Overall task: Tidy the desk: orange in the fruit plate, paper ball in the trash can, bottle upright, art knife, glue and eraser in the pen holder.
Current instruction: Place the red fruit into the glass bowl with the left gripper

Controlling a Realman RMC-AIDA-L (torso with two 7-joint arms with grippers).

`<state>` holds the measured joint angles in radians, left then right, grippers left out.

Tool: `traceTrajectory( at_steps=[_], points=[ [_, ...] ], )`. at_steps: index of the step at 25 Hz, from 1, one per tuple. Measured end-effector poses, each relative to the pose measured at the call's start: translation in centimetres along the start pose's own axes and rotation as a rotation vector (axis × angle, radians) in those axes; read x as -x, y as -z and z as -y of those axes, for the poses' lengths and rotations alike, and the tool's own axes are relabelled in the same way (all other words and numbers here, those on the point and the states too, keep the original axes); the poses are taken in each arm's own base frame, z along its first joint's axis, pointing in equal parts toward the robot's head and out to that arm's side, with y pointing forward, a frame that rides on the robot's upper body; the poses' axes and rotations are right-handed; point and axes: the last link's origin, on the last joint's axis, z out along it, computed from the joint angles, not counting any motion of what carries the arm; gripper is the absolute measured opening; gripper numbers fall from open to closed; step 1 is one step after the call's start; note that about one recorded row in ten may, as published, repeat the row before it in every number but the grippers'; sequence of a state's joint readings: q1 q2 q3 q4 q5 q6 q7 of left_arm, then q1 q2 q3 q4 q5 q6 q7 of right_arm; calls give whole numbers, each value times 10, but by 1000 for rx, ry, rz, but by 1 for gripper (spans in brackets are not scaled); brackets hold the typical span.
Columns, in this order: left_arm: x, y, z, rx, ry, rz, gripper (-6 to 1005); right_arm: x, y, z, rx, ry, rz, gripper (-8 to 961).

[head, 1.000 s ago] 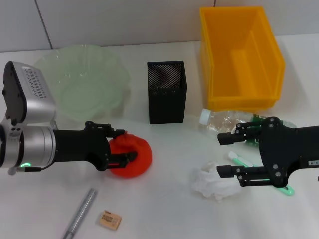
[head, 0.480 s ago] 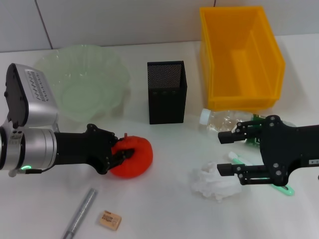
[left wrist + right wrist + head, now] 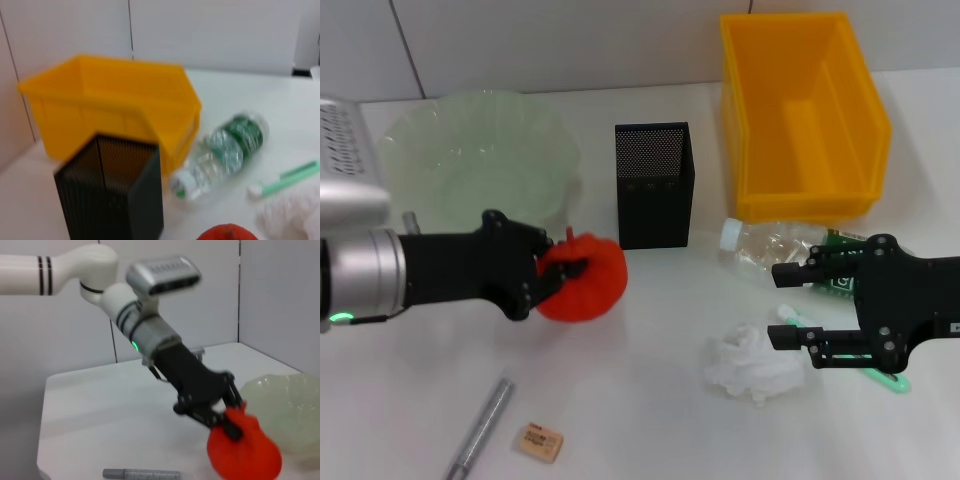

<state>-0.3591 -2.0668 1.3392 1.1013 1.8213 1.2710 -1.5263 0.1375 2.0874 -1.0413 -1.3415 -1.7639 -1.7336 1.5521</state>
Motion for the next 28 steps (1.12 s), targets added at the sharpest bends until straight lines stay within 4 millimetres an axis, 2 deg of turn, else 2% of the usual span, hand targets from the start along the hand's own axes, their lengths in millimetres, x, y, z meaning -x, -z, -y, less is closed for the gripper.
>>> traceTrajectory(
  at_steps=[2, 6, 12, 14, 20, 22, 28],
  points=[
    [-3, 3, 0, -5, -8, -14, 172, -2, 0, 0, -3, -7, 3, 600],
    [-20, 22, 6, -88, -55, -68, 137, -3, -2, -1, 3, -7, 3, 600],
    [-28, 49, 45, -313, 31, -214, 100, -2, -3, -3, 16, 0, 17, 602],
    [-28, 50, 49, -338, 35, -229, 84, -2, -3, -3, 17, 0, 17, 602],
    [-21, 44, 66, -433, 73, -263, 59, -2, -3, -5, 30, 2, 19, 602],
    [-13, 35, 76, -466, 111, -245, 60, -1, -3, -5, 31, 2, 21, 602],
    [-8, 17, 92, -509, 168, -210, 59, 0, -3, -6, 40, 4, 26, 602]
  ],
)
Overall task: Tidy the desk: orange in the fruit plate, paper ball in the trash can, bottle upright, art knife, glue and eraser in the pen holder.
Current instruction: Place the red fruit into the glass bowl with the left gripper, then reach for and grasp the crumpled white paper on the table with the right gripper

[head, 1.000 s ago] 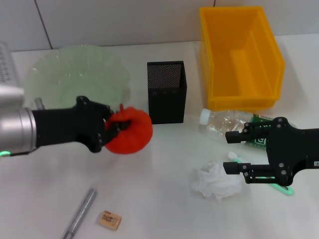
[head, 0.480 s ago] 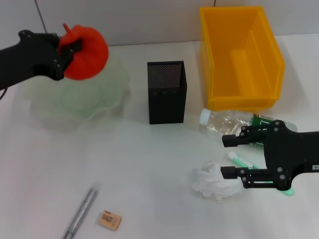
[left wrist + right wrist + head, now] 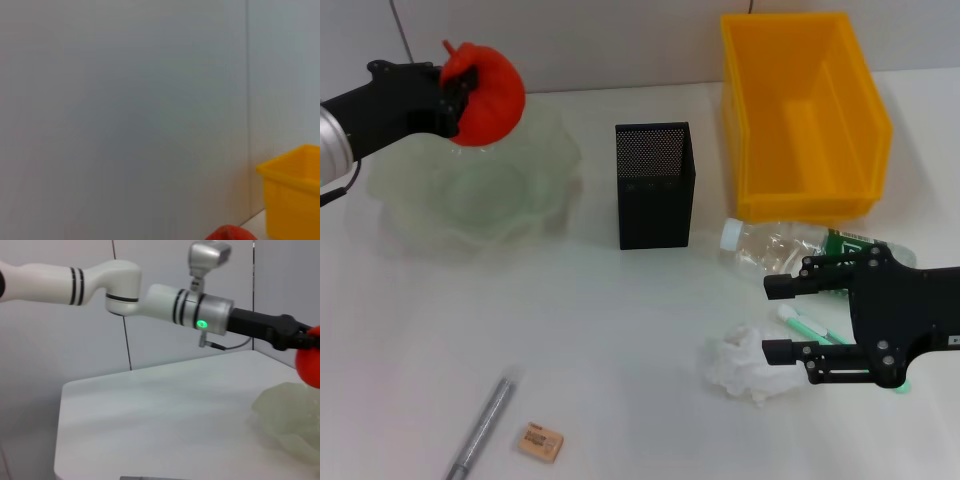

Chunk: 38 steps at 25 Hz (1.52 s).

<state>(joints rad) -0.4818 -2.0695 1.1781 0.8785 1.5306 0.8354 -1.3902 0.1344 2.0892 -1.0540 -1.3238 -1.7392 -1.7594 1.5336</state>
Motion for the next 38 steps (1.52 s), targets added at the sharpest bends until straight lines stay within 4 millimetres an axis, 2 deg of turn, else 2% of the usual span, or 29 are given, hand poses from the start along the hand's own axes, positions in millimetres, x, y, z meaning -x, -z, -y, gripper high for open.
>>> traceTrajectory(
  at_steps=[6, 19, 25, 32, 38],
  points=[
    [6, -13, 7, -58, 0, 45, 57, 0, 0, -1, 4, 0, 2, 602],
    [26, -12, 10, -103, 0, 105, 80, 2, 3, 1, -7, 7, 10, 601],
    [29, -14, 2, -69, -9, 115, 253, 3, 4, 1, -9, 8, 17, 601],
    [27, -15, 1, -57, -9, 109, 502, 2, 4, 1, -9, 3, 17, 601],
    [24, -11, -6, -3, -8, 85, 821, 1, 7, 1, -26, -5, 20, 601]
  ],
)
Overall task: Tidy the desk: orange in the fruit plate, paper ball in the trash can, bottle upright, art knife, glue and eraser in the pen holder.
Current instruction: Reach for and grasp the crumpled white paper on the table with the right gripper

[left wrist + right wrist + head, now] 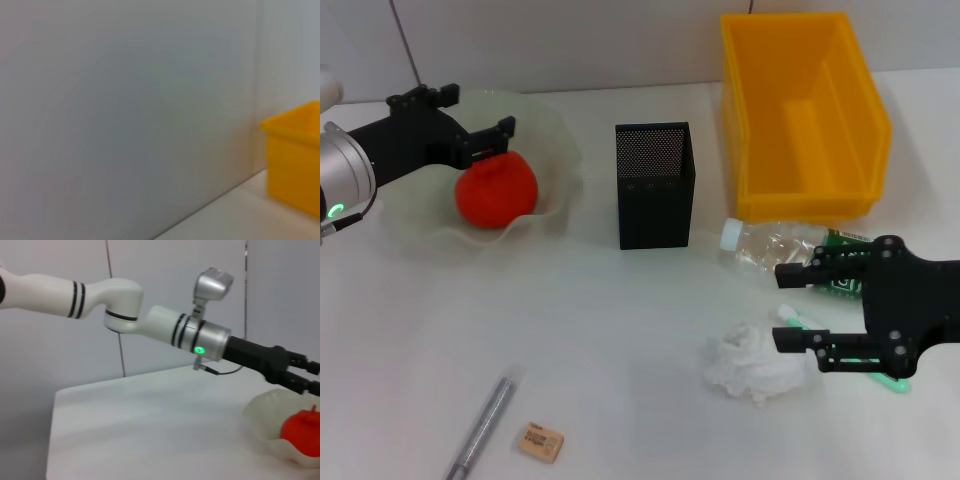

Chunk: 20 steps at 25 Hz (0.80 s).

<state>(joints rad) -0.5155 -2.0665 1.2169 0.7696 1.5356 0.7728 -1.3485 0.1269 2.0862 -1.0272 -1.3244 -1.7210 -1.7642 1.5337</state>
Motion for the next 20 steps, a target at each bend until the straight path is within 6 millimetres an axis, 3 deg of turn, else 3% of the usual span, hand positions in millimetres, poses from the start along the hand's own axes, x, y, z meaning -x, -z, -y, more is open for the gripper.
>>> traceTrajectory(
  at_steps=[4, 13, 20],
  points=[
    [-9, 15, -13, 127, -10, -60, 831, -2, 11, 2, -39, 18, 10, 601],
    [-29, 72, -50, 401, -118, -181, 846, -9, 29, 2, -100, -1, 27, 601],
    [-24, 88, -67, 560, -97, -168, 845, -11, 31, 1, -101, -7, 18, 600]
  ],
)
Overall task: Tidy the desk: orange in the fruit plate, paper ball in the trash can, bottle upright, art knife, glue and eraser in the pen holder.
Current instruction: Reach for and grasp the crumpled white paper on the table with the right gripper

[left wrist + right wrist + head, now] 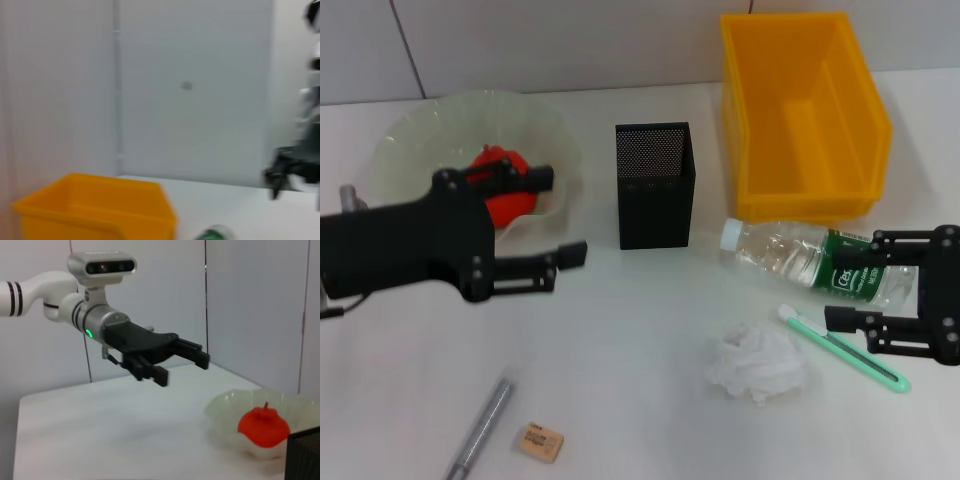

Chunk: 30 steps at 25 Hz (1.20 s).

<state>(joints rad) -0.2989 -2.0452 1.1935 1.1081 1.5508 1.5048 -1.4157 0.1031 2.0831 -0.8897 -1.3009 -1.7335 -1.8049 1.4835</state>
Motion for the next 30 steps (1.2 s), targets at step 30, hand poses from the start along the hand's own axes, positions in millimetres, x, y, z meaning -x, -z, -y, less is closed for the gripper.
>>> traceTrajectory(
  at_steps=[30],
  points=[
    [26, -17, -31, 191, 74, 37, 846, 48, -56, 29, -25, -149, -555, 602]
  ],
)
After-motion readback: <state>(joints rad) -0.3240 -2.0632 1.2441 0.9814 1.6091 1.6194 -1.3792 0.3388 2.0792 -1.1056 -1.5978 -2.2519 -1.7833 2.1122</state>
